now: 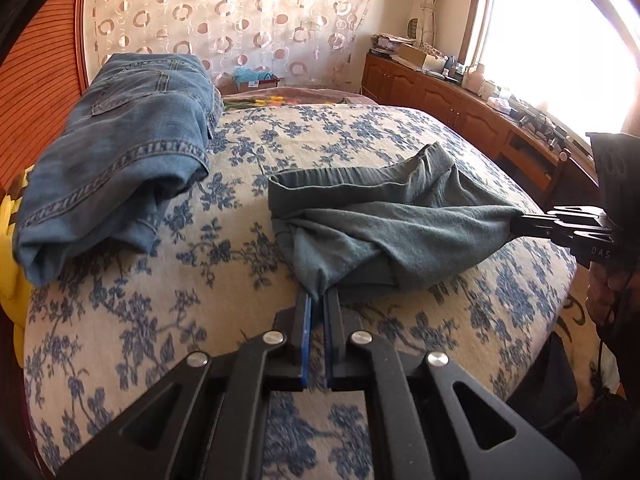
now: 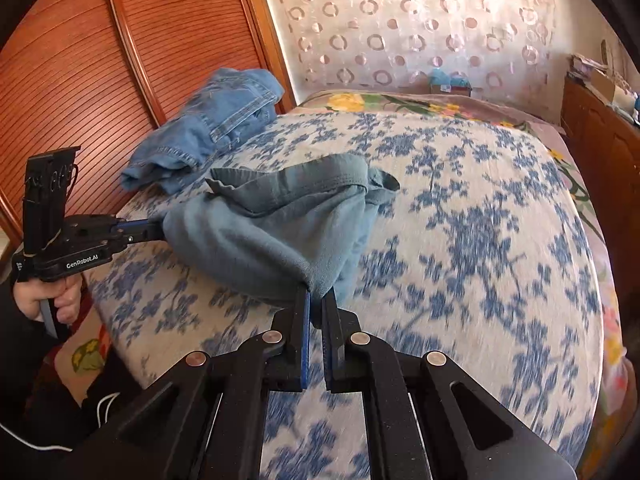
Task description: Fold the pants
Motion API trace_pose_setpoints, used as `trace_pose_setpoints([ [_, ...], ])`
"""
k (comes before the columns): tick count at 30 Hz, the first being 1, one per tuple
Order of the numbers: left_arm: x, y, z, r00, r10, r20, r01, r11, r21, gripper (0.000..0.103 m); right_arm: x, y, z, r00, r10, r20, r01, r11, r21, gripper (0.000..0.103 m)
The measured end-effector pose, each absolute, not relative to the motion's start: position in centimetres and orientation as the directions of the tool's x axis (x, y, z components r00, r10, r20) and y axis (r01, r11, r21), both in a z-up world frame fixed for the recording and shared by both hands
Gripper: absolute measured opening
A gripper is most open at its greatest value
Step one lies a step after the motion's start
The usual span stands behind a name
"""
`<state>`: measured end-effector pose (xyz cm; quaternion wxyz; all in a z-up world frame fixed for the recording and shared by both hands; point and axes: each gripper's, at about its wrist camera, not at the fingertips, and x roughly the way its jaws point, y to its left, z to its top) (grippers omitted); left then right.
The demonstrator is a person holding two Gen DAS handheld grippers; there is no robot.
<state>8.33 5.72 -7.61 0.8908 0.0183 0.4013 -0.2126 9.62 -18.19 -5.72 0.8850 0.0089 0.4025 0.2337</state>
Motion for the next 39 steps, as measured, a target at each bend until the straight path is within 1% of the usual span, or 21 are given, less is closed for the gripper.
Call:
trace_pose_setpoints([
  [8,5.4,5.1,-7.9,0.583,-0.35,-0.733,0.38,0.915,-0.135,0.002,6.7,-18.4,-6.4,0.553,0.435,-0.711,-0.399,0.887,0.233,0.002],
  [14,4.8,4.8,-8.3,0.583,-0.334,-0.741,0.37,0.921,-0.124,0.002,6.0,-18.1,-6.5,0.557,0.43,-0.711,-0.401,0.889,0.223,0.002],
  [19,4.8,5.0,-7.4,0.59,-0.341,-0.732,0.368,0.92,-0.132,0.006,5.6,-17.9,-5.7,0.573,0.416,-0.706,-0.405,0.893,0.196,0.004],
  [22,4.9,5.1,-7.0,0.6,-0.331,-0.728,0.365,0.923,-0.119,0.016,5.5,-18.0,-5.1,0.589,0.401,-0.701,-0.4,0.899,0.178,0.008],
  [24,5.0,5.3,-6.8,0.603,-0.332,-0.725,0.364,0.924,-0.12,0.026,5.5,-18.1,-4.5,0.606,0.392,-0.692,-0.395,0.903,0.166,0.009],
  [25,5.2,5.4,-6.6,0.605,-0.333,-0.723,0.363,0.924,-0.122,0.029,5.6,-18.2,-4.2,0.611,0.392,-0.688,-0.393,0.904,0.166,0.011],
  [27,5.4,5.6,-6.4,0.609,-0.338,-0.718,0.361,0.924,-0.129,0.041,5.7,-18.4,-3.6,0.621,0.394,-0.677,-0.39,0.905,0.169,0.015],
  [30,6.0,5.6,-6.0,0.607,-0.352,-0.713,0.37,0.919,-0.138,0.043,6.2,-18.2,-3.0,0.632,0.391,-0.669,-0.393,0.906,0.159,0.023],
  [31,6.3,5.6,-5.9,0.609,-0.347,-0.713,0.368,0.92,-0.133,0.045,6.5,-18.0,-2.9,0.635,0.39,-0.667,-0.392,0.906,0.156,0.028],
  [32,6.5,5.5,-5.8,0.612,-0.35,-0.71,0.37,0.919,-0.133,0.049,6.7,-17.9,-2.8,0.635,0.395,-0.664,-0.396,0.904,0.159,0.03],
  [33,6.7,5.5,-5.7,0.614,-0.353,-0.706,0.373,0.918,-0.135,0.06,7.1,-17.6,-2.7,0.634,0.401,-0.662,-0.402,0.901,0.161,0.03],
  [34,6.8,5.4,-5.5,0.62,-0.355,-0.7,0.373,0.918,-0.134,0.066,7.3,-17.5,-2.8,0.635,0.4,-0.661,-0.404,0.901,0.157,0.031],
  [39,8.0,4.7,-5.4,0.636,-0.34,-0.693,0.37,0.922,-0.113,0.068,9.0,-16.2,-3.3,0.627,0.401,-0.668,-0.415,0.898,0.15,0.034],
])
